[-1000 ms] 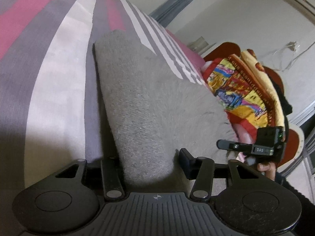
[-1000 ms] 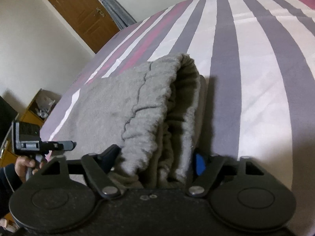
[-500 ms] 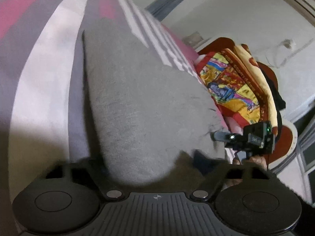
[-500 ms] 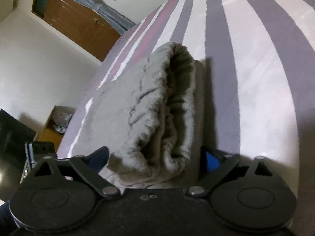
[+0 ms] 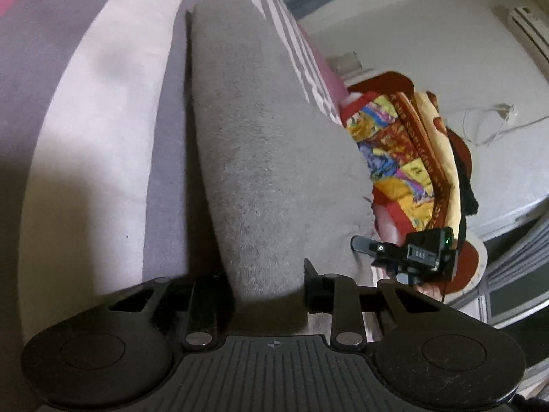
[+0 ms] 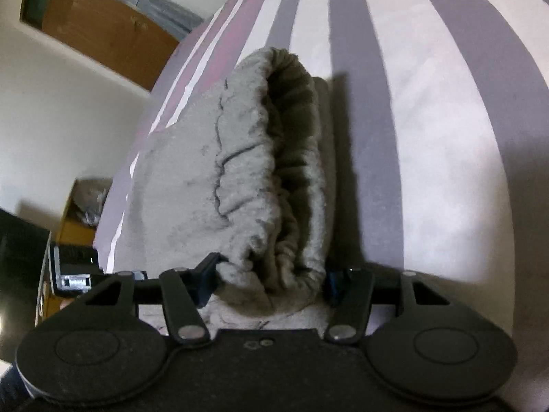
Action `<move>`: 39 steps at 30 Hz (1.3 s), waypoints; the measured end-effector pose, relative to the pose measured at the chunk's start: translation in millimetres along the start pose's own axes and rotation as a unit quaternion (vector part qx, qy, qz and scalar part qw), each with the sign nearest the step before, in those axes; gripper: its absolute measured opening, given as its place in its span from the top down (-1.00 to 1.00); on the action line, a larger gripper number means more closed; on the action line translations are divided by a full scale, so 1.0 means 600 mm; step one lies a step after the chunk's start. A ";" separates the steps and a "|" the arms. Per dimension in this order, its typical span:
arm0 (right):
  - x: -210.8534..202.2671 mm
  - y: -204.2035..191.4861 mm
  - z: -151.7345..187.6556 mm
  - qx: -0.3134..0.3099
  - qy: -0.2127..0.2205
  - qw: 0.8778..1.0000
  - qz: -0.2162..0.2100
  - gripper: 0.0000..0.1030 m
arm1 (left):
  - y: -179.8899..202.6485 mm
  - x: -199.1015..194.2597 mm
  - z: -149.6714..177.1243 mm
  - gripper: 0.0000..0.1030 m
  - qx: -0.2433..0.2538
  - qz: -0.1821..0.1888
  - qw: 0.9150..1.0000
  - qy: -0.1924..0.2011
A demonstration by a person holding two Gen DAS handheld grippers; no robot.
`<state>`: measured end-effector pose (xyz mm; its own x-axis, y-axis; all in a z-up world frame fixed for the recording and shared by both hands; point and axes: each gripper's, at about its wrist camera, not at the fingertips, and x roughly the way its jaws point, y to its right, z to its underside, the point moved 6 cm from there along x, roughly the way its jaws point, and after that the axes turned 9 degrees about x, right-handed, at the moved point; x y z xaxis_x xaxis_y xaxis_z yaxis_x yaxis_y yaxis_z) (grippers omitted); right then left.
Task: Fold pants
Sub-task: 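Open the right gripper and withdraw both tools from the folded sweatpants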
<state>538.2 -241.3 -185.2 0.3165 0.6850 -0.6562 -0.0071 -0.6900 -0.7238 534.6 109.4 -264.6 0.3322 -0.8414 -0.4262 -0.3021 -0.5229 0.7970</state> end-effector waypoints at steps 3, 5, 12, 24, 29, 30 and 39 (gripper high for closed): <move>-0.002 -0.005 0.006 -0.016 0.002 1.000 0.009 -0.17 | 0.001 -0.007 0.006 0.34 0.001 -0.007 1.000 0.008; -0.005 -0.004 0.008 -0.017 0.006 1.000 0.009 -0.20 | 0.001 -0.011 0.006 0.32 -0.003 -0.011 1.000 0.013; -0.001 -0.002 0.026 -0.014 0.025 1.000 0.000 -0.28 | 0.023 -0.017 -0.011 0.12 0.036 -0.066 0.997 0.035; -0.159 0.004 0.137 -0.078 0.096 0.984 0.131 -0.91 | 0.119 -0.148 0.104 -1.00 0.156 -0.350 0.922 0.058; -0.305 0.036 0.237 -0.091 0.177 0.962 0.187 -1.00 | 0.153 -0.248 0.222 -1.00 0.148 -0.416 0.894 0.075; -0.331 0.040 0.254 -0.091 0.192 0.956 0.203 -1.00 | 0.162 -0.268 0.249 -1.00 0.156 -0.426 0.888 0.076; -0.460 -0.055 0.416 -0.124 0.278 0.930 0.208 -1.00 | 0.338 -0.348 0.338 -1.00 0.212 -0.436 0.862 0.149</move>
<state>214.2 -349.4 -33.4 0.7769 0.1675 -0.6070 -0.0419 -0.9481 -0.3152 222.4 151.5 -100.7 0.7935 -0.0648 -0.6051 -0.1002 -0.9947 -0.0248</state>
